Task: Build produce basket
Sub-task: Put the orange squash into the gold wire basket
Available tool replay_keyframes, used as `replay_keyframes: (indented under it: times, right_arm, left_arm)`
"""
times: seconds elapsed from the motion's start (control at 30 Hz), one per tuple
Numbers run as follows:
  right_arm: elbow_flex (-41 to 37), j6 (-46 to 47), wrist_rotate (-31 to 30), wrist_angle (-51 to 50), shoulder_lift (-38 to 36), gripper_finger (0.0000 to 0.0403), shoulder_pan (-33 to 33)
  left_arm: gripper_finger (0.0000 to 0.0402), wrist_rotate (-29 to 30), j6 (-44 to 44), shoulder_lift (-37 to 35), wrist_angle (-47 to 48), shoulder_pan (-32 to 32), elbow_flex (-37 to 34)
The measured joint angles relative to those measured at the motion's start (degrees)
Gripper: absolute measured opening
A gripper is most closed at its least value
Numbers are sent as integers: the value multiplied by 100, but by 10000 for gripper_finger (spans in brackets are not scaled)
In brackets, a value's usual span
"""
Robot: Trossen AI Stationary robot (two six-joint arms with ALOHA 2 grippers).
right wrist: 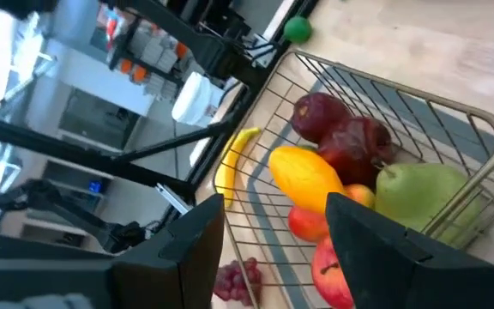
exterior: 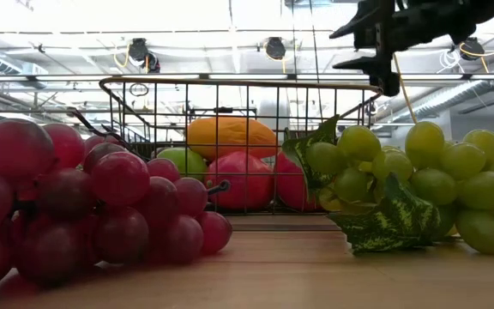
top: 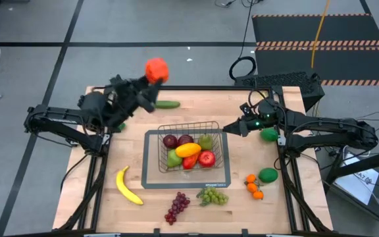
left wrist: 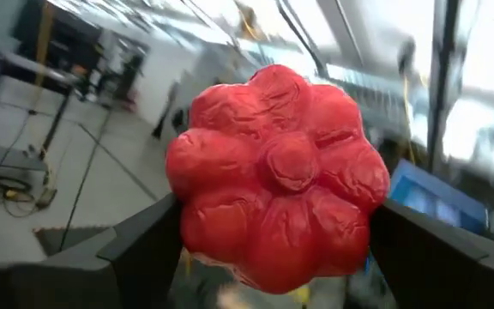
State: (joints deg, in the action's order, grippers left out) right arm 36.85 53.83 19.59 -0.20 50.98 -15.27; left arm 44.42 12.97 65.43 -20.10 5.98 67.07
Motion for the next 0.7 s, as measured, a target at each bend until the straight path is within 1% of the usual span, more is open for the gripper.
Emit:
replay_keyframes:
  times: [0.1,0.37,0.5,0.6,0.7]
  right_arm:
    - [-82,286,-59,310,-61,201,0]
    - [-82,1021,-1374,1082,-96,201,2]
    - [-82,1152,-2005,1504,-96,201,2]
    - [-82,1270,-2443,1886,-96,201,2]
    - [-82,1298,-2764,2266,-96,201,7]
  left_arm:
    - [333,-456,61,0,764,39,0]
    - [333,-1549,374,144,2713,260,-11]
    - [333,-2168,717,380,3171,280,-1]
    - [333,-2629,996,725,3134,220,-4]
    - [333,-3167,1017,1132,2956,125,-4]
